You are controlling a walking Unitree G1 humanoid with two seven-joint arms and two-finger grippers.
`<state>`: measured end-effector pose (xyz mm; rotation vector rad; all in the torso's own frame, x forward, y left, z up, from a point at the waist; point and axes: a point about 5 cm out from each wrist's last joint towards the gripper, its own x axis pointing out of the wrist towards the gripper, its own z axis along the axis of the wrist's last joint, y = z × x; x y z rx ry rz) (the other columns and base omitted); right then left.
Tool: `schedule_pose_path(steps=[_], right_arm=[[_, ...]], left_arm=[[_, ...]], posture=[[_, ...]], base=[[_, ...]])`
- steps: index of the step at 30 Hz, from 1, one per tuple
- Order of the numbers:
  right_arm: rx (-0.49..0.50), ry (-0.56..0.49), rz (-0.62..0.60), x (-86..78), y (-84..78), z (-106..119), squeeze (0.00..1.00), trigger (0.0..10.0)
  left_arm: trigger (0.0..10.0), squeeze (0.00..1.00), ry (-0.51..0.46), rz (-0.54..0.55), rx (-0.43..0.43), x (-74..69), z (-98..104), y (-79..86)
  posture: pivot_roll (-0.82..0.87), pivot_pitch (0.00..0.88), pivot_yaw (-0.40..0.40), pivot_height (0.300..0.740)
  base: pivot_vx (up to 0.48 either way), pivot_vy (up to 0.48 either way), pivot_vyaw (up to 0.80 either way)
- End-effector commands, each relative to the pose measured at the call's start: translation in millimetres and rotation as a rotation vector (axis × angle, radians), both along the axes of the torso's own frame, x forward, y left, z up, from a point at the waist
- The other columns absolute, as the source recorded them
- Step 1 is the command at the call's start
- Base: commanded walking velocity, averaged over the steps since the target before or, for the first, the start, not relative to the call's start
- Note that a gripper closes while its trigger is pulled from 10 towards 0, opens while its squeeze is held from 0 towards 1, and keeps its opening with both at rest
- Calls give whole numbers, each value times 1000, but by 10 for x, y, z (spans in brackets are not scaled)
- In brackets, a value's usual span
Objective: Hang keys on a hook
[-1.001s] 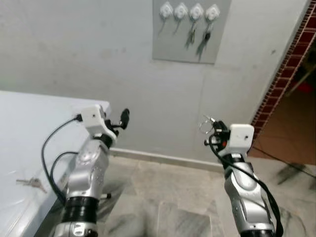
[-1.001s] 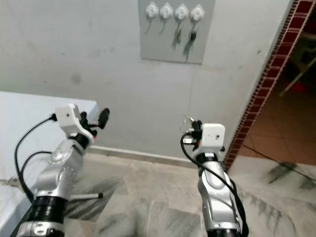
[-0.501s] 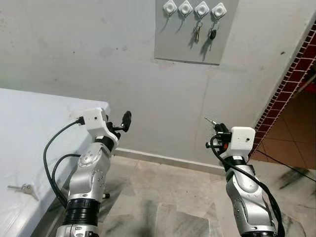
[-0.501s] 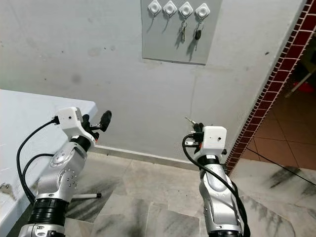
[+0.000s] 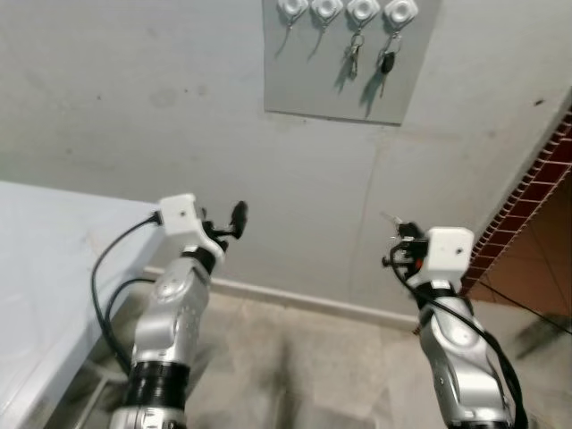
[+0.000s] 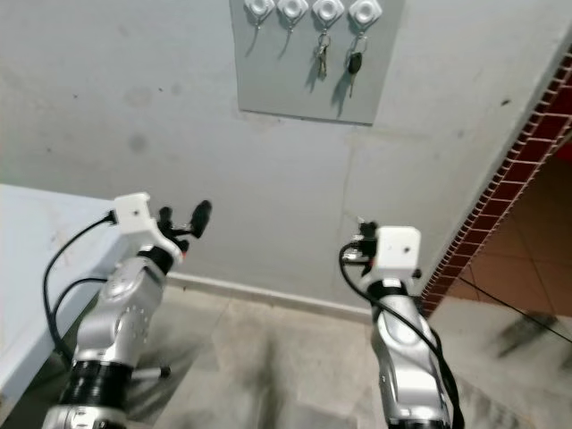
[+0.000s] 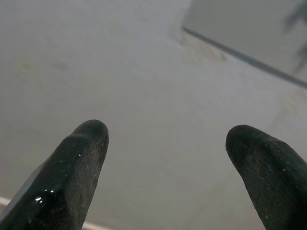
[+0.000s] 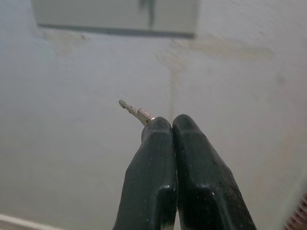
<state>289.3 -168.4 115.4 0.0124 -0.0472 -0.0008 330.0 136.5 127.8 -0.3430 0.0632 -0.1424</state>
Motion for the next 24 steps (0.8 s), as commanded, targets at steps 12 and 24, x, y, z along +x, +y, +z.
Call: schedule_pose_path(steps=[12, 24], right_arm=[[12, -16, 36, 10, 96, 65, 0, 10000], [10, -13, 44, 14, 109, 69, 0, 10000]], left_arm=[[10000, 0, -7, 52, 10, -13, 35, 129], [10000, 0, -3, 68, 22, -20, 35, 140]], posture=[[-21, 45, -6, 732], [-18, 47, -10, 732]], base=[[435, 0, 0], [409, 0, 0]])
